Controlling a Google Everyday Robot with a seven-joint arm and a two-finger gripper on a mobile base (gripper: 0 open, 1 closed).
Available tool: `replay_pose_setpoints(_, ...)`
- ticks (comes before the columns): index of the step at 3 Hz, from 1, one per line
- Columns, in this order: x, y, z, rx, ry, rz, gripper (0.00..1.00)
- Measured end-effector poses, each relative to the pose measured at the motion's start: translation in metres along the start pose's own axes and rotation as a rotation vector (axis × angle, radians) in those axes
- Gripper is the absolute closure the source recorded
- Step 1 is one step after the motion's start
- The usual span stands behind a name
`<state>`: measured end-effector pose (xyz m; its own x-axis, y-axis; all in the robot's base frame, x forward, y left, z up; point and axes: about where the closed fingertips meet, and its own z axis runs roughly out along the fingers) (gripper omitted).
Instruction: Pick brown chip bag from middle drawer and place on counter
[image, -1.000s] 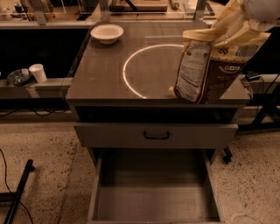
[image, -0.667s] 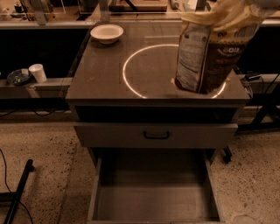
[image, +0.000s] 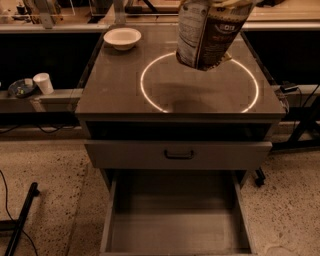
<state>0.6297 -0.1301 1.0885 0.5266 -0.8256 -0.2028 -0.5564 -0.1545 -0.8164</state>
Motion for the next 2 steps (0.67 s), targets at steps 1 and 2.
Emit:
replay_pose_setpoints(1, 0.008, -0.015, 0.031, 0.081, 0.038, -0.016, 1.0)
replay_pose_setpoints(2, 0.015, -0.013, 0.068, 0.122, 0.05, -0.005, 0.97)
